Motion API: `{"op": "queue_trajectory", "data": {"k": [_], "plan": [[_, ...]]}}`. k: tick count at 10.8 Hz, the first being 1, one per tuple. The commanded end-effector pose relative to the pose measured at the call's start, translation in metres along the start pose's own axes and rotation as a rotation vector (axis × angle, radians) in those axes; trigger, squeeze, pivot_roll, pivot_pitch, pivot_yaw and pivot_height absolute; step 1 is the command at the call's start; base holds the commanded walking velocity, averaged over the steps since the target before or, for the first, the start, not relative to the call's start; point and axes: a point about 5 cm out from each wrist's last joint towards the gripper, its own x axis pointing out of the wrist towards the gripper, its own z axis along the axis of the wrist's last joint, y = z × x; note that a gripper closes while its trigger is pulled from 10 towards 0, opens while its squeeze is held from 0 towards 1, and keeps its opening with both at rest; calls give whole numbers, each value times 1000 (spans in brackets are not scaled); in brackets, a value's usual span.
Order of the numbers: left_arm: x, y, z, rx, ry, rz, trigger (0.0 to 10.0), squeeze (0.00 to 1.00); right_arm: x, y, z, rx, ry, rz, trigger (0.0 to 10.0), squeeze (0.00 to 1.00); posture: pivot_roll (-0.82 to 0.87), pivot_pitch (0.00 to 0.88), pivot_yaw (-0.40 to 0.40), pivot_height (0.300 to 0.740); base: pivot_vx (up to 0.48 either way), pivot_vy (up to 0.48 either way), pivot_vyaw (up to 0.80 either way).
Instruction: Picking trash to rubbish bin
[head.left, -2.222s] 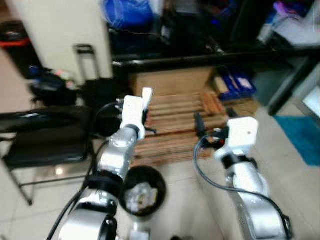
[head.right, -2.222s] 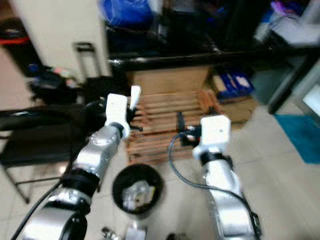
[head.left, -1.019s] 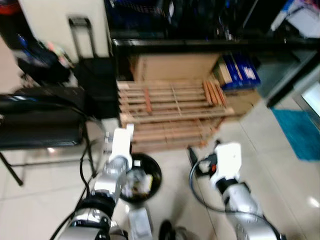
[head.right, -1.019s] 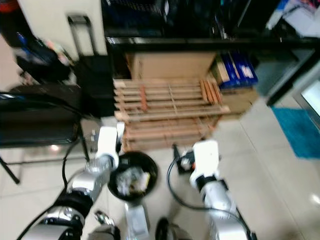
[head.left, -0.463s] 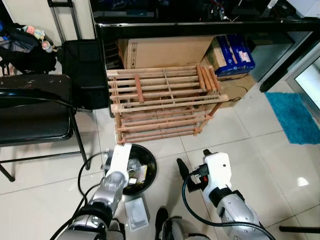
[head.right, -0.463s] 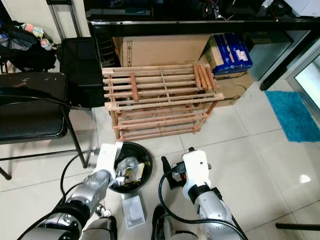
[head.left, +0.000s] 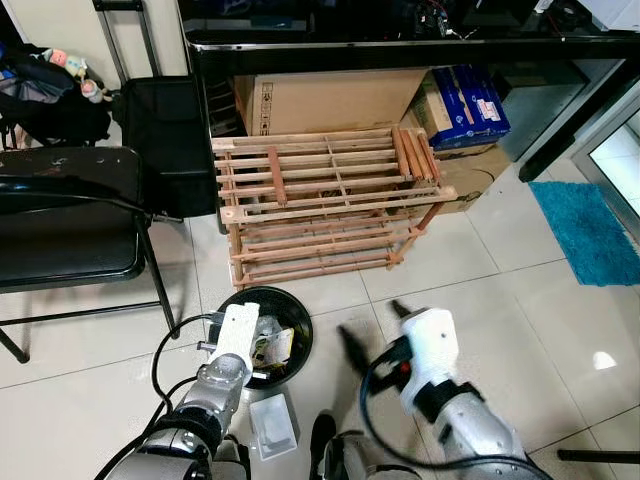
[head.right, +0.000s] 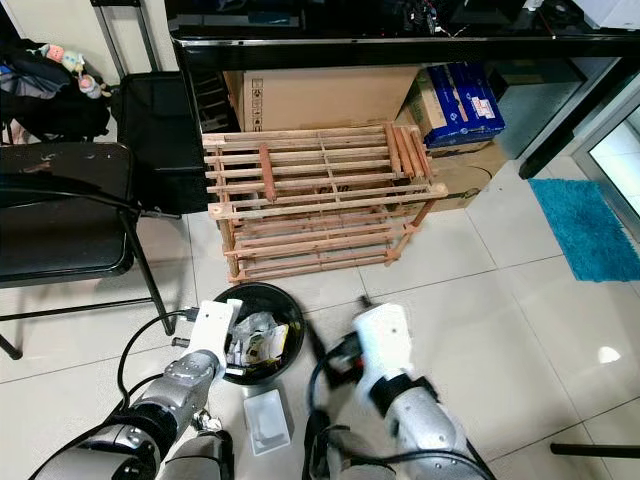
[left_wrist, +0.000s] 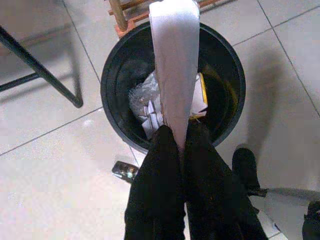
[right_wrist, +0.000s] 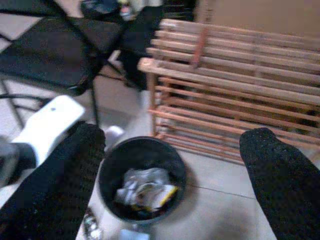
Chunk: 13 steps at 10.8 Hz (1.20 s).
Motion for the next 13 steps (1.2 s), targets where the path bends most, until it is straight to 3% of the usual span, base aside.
{"op": "queue_trajectory", "data": {"k": [1,3,7,13], "plan": [[-1,-5,-11,32,32,-19,10000,0,-7,4,-9,25,61,47,10000,0,94,256,-164,740,0,0,0],[-1,-3,-14,40,40,-15,10000,0,-14,10,-23,49,133,96,10000,0,93,266,-170,740,0,0,0],[-3,-5,-25,75,68,-23,10000,0,-25,4,-55,37,282,89,10000,0,83,282,-181,740,0,0,0],[-4,-1,-35,116,101,-9,10000,0,-33,3,-57,25,298,81,10000,0,64,291,-184,740,0,0,0]]}}
